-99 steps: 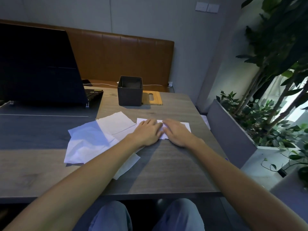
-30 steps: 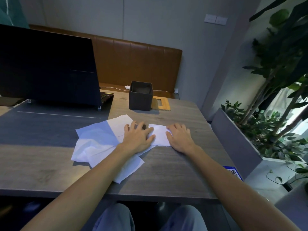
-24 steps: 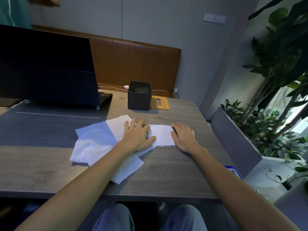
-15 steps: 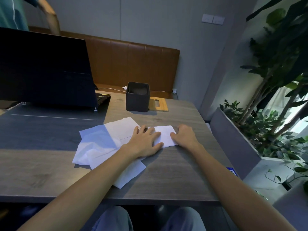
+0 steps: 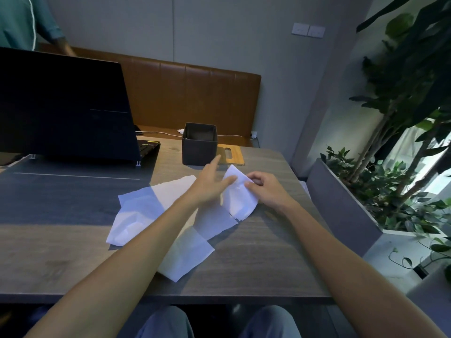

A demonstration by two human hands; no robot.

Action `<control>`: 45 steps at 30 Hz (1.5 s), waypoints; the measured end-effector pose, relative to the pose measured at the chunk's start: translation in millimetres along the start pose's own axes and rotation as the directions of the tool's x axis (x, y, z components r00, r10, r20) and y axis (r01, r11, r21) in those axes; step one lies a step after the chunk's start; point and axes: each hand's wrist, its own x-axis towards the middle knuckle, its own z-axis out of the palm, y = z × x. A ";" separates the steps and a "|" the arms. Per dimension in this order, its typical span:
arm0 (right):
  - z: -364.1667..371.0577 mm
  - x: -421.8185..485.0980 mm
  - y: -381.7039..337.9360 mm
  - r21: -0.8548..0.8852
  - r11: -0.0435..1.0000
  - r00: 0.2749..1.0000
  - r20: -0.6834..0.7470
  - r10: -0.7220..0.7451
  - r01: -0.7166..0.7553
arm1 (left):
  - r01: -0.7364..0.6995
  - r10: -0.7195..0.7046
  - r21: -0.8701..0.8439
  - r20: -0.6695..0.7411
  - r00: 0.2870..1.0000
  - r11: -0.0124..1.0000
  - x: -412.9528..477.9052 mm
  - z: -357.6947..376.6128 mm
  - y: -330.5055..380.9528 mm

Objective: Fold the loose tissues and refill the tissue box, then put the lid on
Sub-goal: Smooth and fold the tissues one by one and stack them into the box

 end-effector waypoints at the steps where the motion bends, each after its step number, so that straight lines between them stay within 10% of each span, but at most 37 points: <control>1: -1.8 0.5 -1.3 0.008 1.000 1.000 0.018 -0.001 0.001 | 0.037 -0.035 -0.075 0.021 0.999 0.996 4.2 -2.8 3.9; 15: -23.9 4.0 4.4 -0.123 0.992 0.988 -0.151 -0.036 0.017 | 0.184 -0.213 -0.378 -0.038 0.976 0.907 13.6 12.8 0.4; 20: -20.2 5.6 24.9 -0.239 0.970 0.981 -0.195 -0.003 -0.045 | 0.041 -0.026 0.082 -0.179 0.983 0.996 7.2 26.8 -4.6; 25: -7.1 0.3 40.6 -0.566 0.824 0.995 -0.089 -0.053 -0.006 | -0.333 0.344 0.583 0.096 0.934 0.741 7.3 41.8 -9.5; 31: 16.7 -6.0 52.2 -0.653 0.739 0.986 0.117 -0.116 0.165 | -0.391 0.158 0.673 0.381 0.911 0.628 11.7 57.9 -23.1; 38: -13.4 -19.0 55.8 -0.785 0.615 0.990 0.019 0.140 -0.072 | -0.300 0.034 0.731 0.356 0.934 0.613 5.8 54.2 -30.0; 45: 19.2 -24.3 38.5 -0.682 0.715 0.973 0.230 0.011 0.153 | -0.240 -0.020 0.767 0.313 0.950 0.596 0.0 57.4 -23.5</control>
